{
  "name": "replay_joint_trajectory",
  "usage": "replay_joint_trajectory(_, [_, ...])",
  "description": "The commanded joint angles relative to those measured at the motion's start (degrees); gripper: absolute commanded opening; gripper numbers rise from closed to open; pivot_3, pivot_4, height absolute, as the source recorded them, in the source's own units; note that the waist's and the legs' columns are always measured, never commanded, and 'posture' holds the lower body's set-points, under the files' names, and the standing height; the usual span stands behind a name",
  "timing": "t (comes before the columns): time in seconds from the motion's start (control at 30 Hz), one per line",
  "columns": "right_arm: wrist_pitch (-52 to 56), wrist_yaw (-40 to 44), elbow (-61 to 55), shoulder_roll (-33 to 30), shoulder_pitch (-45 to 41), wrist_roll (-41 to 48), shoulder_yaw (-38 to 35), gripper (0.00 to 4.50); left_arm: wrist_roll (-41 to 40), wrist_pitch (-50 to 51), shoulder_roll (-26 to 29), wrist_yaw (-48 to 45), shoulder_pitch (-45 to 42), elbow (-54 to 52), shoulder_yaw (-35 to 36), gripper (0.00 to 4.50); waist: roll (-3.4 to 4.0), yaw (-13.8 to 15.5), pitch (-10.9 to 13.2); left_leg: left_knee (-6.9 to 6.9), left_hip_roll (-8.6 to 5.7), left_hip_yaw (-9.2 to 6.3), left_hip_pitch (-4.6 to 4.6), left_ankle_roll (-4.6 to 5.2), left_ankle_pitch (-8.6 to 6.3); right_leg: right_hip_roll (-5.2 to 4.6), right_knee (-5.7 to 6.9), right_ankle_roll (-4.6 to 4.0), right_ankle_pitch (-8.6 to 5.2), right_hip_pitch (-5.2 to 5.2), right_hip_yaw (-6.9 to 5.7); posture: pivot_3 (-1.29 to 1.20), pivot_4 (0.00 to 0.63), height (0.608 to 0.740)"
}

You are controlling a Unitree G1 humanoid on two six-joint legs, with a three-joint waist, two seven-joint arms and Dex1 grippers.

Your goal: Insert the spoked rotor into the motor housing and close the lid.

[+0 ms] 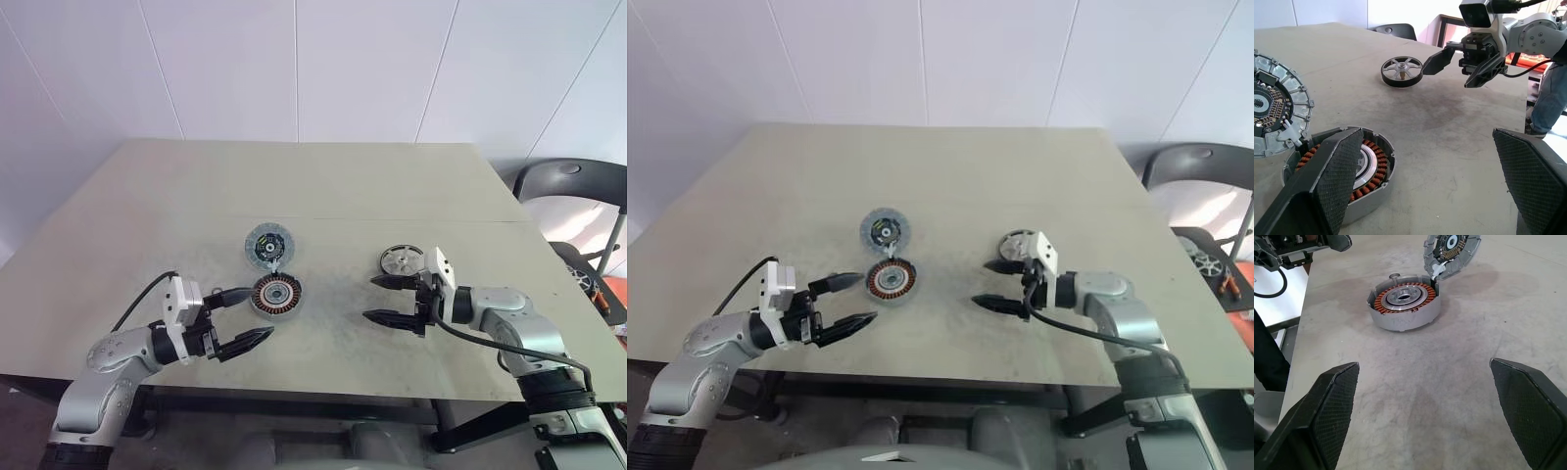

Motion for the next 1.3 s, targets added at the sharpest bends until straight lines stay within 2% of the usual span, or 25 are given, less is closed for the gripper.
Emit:
replay_joint_trajectory(0.03, [-0.47,-0.38,-0.53,0.8,-1.76,0.1,0.11,4.49,0.14,-1.31,-0.05,-0.06,-0.27,-1.01,0.15,4.5,0.0,0.0,0.0,0.0,0.0,0.0,0.0,0.0,0.0,0.0,0.0,0.0,0.0,0.0,0.0,0.0,0.0,0.74])
replay_joint_trajectory(0.37, [0.17,-2.48,-0.95,5.46,-3.4,-0.37,2.66,4.49,0.21,-1.5,-0.07,-0.19,-0.51,-0.8,0.0,4.5,0.0,-0.03,0.0,0.0,0.0,0.0,0.02,0.0,0.0,0.01,0.05,0.0,0.0,0.0,0.0,0.0,0.0,0.74])
replay_joint_trajectory(0.67, [2.08,-3.54,-0.3,12.71,-10.52,-1.63,8.56,4.49,0.22,-1.75,0.12,-0.3,-0.7,-0.72,-0.1,4.5,0.01,-0.07,0.0,0.0,0.01,-0.01,0.07,0.0,0.0,0.02,0.24,-0.01,0.0,-0.07,0.0,0.0,0.0,0.74])
replay_joint_trajectory(0.93, [-0.52,-0.82,5.07,15.57,-18.6,-7.75,16.53,4.49,3.3,-3.6,0.65,1.05,-1.33,1.75,0.39,4.5,0.01,-0.12,0.0,0.01,0.01,-0.01,0.13,0.0,0.0,0.02,0.43,-0.01,0.0,-0.12,0.0,0.0,0.0,0.74])
replay_joint_trajectory(1.07, [-4.93,-1.22,9.83,17.32,-21.94,-13.88,21.44,4.49,4.92,-5.61,0.5,1.63,-2.54,5.14,1.21,4.5,0.01,-0.22,0.0,-0.02,0.02,-0.03,0.2,0.0,0.0,0.05,0.61,-0.02,-0.01,-0.17,-0.01,0.0,0.0,0.74])
replay_joint_trajectory(1.3, [-13.41,-4.06,19.03,21.78,-26.59,-20.43,23.56,4.49,5.73,-7.31,1.08,0.93,-3.89,8.84,1.65,4.5,0.01,-0.2,0.0,-0.02,0.02,-0.02,0.2,-0.01,0.01,0.03,0.64,-0.02,0.0,-0.17,0.0,0.0,0.0,0.74])
